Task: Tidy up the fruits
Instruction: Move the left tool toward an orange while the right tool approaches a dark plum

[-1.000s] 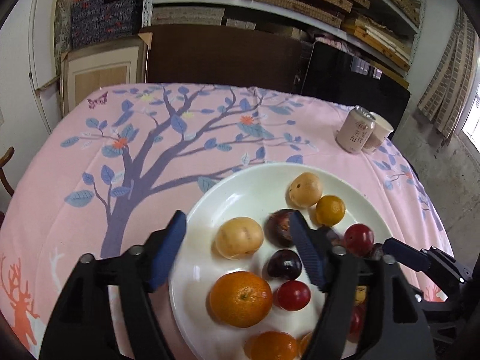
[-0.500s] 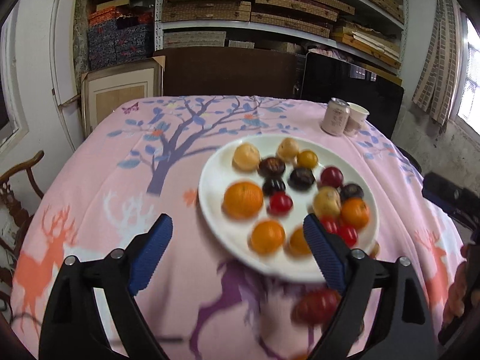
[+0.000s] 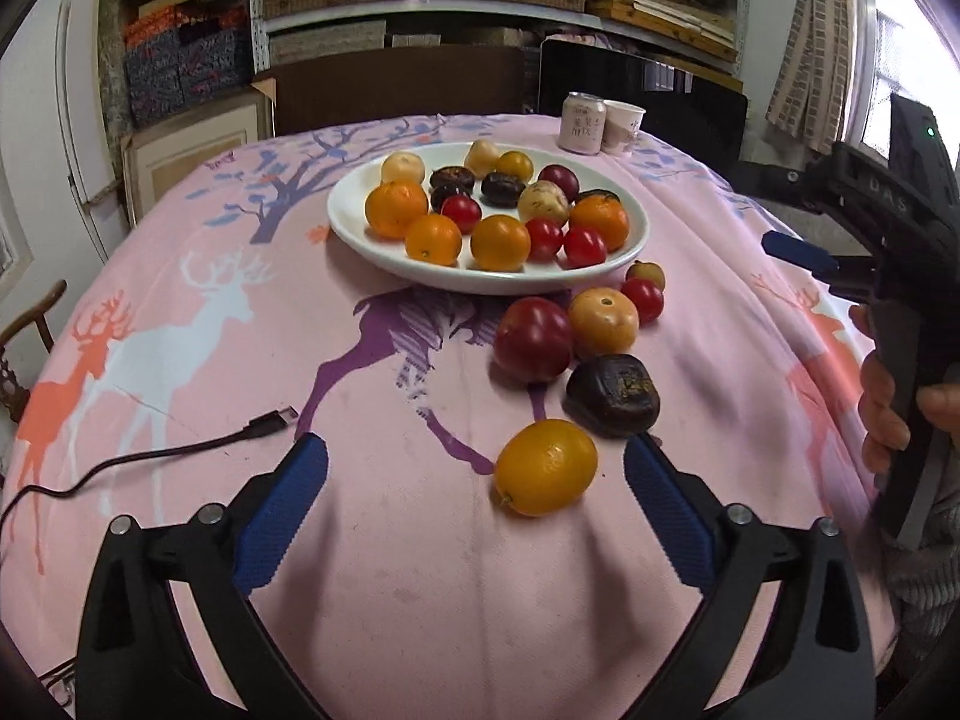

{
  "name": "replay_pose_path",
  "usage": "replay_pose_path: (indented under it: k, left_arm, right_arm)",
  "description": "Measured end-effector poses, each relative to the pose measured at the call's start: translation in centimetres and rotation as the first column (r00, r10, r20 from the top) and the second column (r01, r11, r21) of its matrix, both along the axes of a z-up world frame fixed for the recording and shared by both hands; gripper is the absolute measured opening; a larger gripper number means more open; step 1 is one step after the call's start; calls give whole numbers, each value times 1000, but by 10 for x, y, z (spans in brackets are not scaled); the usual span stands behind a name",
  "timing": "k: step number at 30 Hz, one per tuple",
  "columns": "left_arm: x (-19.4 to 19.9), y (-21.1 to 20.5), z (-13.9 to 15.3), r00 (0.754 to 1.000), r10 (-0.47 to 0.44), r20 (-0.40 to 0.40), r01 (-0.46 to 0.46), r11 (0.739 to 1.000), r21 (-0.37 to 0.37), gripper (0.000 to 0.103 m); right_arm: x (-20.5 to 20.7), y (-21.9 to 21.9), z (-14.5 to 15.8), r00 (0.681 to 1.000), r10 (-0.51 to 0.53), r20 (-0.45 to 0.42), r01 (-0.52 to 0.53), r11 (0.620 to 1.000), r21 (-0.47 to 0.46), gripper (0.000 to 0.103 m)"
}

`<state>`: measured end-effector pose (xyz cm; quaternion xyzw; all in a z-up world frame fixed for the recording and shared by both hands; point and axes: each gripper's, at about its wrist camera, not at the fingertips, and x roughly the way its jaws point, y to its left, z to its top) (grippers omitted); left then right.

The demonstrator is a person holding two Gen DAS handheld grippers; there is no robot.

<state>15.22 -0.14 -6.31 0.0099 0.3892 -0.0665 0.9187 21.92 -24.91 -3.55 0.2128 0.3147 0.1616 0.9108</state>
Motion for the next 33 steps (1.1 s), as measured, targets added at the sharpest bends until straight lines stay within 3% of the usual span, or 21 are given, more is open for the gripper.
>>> replay_pose_path:
  k: [6, 11, 15, 17, 21, 25, 30, 33]
  left_arm:
    - [15, 9, -12, 995, 20, -103, -25, 999, -46, 97]
    - [18, -1, -16, 991, -18, -135, 15, 1000, -22, 97]
    - [26, 3, -22, 984, 4, -177, -9, 1000, -28, 98]
    - [25, 12, -18, 988, 37, -149, -43, 998, -40, 99]
    - [18, 27, -2, 985, 173, -13, -172, 983, 61, 99]
    - [18, 37, -3, 987, 152, -53, -154, 988, -21, 99]
    - [22, 30, -3, 992, 117, -46, -118, 993, -10, 99]
    - [29, 42, -1, 993, 113, -45, -117, 990, -81, 99]
  right_arm:
    - [3, -2, -2, 1000, -5, -24, 5, 1000, 11, 93]
    - [6, 0, -6, 999, 2, -49, -2, 1000, 7, 93]
    - [6, 1, -6, 999, 2, -51, -2, 1000, 5, 94]
    - [7, 1, -6, 998, 2, -56, -1, 1000, 7, 94]
    - [8, 0, -9, 998, 4, -67, -3, 1000, 16, 94]
    - [7, -1, -8, 998, 8, -60, -6, 1000, 21, 94]
    - [8, 0, -9, 998, 14, -69, -13, 1000, 23, 95]
    - [9, 1, -10, 997, 18, -78, -17, 1000, 19, 95]
